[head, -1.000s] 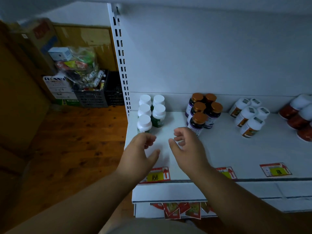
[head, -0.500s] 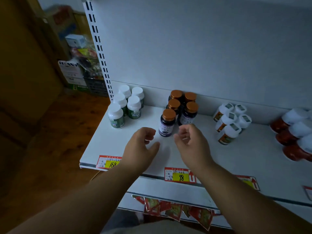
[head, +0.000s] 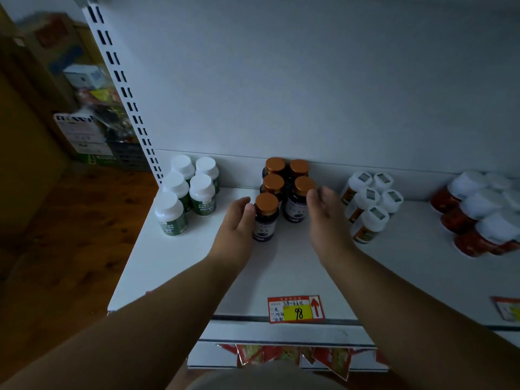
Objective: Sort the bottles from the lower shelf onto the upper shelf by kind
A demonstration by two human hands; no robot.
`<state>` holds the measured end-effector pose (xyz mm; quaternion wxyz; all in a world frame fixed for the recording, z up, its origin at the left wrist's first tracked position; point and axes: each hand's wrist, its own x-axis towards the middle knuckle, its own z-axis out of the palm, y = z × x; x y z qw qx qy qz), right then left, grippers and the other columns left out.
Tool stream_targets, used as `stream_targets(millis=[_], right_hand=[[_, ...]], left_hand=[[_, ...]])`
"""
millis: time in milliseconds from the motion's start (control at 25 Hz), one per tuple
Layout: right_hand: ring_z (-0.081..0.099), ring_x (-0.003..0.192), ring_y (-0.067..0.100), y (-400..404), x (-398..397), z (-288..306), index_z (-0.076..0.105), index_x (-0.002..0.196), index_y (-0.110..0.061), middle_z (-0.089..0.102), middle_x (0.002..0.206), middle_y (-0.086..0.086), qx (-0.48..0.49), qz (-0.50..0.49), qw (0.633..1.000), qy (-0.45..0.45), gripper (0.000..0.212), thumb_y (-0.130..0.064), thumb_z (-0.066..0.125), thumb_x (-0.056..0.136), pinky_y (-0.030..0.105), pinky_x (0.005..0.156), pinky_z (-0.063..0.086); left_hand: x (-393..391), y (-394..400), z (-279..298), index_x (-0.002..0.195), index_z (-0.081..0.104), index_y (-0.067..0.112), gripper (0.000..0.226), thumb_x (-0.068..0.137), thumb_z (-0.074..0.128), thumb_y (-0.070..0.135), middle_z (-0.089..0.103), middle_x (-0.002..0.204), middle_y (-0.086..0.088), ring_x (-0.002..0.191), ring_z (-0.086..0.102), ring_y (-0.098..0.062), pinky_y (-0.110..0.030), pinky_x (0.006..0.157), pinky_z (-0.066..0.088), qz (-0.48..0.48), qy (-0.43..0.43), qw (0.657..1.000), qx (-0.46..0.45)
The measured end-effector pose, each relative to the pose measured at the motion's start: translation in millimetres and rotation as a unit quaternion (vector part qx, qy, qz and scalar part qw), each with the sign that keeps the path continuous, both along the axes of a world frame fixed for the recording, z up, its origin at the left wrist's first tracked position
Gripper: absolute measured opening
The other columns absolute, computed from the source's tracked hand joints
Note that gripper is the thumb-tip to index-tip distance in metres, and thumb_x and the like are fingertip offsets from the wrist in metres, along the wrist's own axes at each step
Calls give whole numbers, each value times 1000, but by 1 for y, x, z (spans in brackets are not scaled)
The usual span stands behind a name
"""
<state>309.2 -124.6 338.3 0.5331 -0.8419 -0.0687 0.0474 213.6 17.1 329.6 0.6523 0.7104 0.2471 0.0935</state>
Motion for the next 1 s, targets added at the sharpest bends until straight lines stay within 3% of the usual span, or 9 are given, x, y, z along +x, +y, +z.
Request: stream_targets(millis=[80, 200, 320, 400, 560, 800, 920, 1000], right_hand=[[47, 79, -3, 3, 12, 5, 48, 114, -22, 51, 90, -14, 28, 9, 999, 29, 28, -46, 38, 103, 27, 68, 36], [49, 85, 3, 13, 25, 6, 48, 116, -31, 47, 90, -23, 65, -3, 995, 79, 27, -52, 38, 101, 31, 82, 36], [54, 113, 10, 25, 27, -8, 57, 108, -43, 62, 109, -19, 103, 26, 988, 109, 40, -72, 40, 86, 40, 100, 41], [54, 121, 13, 28, 32, -17, 56, 111, -51, 61, 126, -15, 116, 41, 986, 114, 49, -79, 36, 76, 44, 105, 41], [54, 109, 8, 27, 35, -20, 52, 118, -40, 58, 112, -21, 129, 41, 987, 84, 36, -61, 33, 95, 36, 96, 40], [54, 109, 12, 29, 36, -21, 50, 112, -38, 53, 102, -28, 118, 22, 991, 62, 22, -52, 34, 102, 32, 91, 39], [55, 109, 14, 25, 36, -20, 53, 115, -30, 59, 106, -17, 111, 25, 992, 58, 30, -49, 34, 103, 33, 91, 40], [56, 111, 15, 27, 35, -21, 55, 123, -24, 61, 116, -7, 109, 20, 993, 51, 39, -50, 33, 103, 35, 92, 43]], left_hand=[[15, 3, 3, 140, 46, 33, 41, 103, 35, 46, 54, 128, 15, 121, 48, -6, -26, 99, 32, 10, -13, 998, -61], [40, 3, 4, 133, 52, 42, 39, 98, 40, 56, 60, 120, 23, 112, 55, 2, -27, 102, 36, 10, -38, 986, -160], [52, -4, -8, 121, 61, 44, 36, 95, 42, 61, 68, 119, 14, 113, 62, -6, -36, 105, 42, 2, -59, 978, -198], [54, -9, -10, 124, 61, 39, 38, 97, 41, 57, 69, 120, 11, 114, 63, -8, -38, 106, 42, -1, -58, 974, -220], [54, -15, -9, 134, 56, 36, 47, 97, 41, 59, 67, 124, 12, 117, 60, -6, -38, 109, 39, -5, -55, 977, -206], [54, -12, -4, 135, 53, 37, 41, 101, 35, 51, 67, 123, 14, 114, 61, -2, -23, 95, 46, -12, -44, 979, -198], [53, -10, 0, 134, 55, 35, 42, 100, 37, 53, 69, 117, 15, 111, 62, -3, -25, 95, 47, -12, -28, 981, -193], [53, -10, 1, 130, 56, 38, 39, 100, 36, 53, 71, 104, 21, 98, 65, 4, -21, 84, 49, -10, -18, 980, -196]])
